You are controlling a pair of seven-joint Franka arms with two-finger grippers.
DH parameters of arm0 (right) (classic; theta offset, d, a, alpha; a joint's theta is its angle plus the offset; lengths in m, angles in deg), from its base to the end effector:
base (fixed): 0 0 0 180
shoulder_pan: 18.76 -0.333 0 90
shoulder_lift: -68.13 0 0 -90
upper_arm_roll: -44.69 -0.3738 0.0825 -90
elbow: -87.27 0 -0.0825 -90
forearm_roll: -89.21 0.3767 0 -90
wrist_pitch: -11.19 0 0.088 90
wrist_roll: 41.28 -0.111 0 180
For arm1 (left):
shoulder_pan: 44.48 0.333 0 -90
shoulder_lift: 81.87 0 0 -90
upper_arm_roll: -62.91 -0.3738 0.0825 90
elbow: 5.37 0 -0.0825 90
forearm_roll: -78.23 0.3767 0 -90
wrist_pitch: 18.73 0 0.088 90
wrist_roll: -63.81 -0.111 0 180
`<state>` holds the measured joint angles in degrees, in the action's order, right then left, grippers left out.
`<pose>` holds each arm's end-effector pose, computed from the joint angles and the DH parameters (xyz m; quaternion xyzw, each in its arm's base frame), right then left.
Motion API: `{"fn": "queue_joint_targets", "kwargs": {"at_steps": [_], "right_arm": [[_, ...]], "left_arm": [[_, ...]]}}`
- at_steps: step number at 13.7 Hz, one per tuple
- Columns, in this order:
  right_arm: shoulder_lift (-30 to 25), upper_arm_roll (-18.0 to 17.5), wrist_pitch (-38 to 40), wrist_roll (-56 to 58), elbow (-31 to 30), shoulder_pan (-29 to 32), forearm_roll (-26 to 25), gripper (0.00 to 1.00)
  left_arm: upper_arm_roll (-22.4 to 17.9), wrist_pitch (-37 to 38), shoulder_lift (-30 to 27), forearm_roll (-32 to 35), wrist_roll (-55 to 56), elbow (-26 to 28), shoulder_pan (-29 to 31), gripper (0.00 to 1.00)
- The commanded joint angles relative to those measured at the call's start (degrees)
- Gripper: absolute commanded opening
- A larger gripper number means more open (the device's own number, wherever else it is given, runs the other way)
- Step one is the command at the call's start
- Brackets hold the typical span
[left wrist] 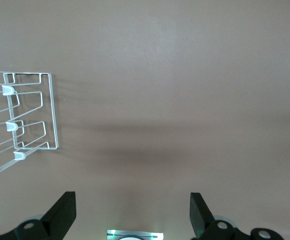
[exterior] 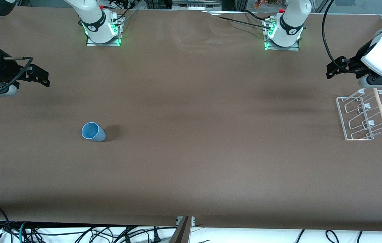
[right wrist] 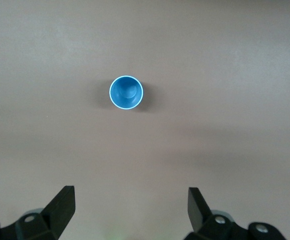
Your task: Transfer cup to left arm and place on rack
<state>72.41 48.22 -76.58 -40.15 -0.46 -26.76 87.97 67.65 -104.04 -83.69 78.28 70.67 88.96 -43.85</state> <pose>0.5674 0.0434 0.6518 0.9980 0.0488 -0.0365 0.0142 0.5226 -0.0383 0.6539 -0.9977 -0.0241 0.0624 0.0077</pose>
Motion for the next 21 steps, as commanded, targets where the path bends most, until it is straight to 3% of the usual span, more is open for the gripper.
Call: {"fn": "queue_joint_targets", "kwargs": {"at_steps": [1,13,21], "right_arm": [[1.0,-0.2,1.2,0.8,2.0,0.3,0.1,1.00],[3.7,-0.2,-0.2,0.4,2.3,0.3,-0.5,1.00],[13.3,-0.1,-7.1,0.7,2.0,2.0,-2.4,1.00]], "left_arm": [[0.0,1.0,0.8,-0.1,0.1,-1.8,-0.4,1.00],[0.0,1.0,0.8,0.0,0.1,-2.0,-0.4,1.00],[0.0,1.0,0.8,0.0,0.2,-2.0,-0.4,1.00]]}}
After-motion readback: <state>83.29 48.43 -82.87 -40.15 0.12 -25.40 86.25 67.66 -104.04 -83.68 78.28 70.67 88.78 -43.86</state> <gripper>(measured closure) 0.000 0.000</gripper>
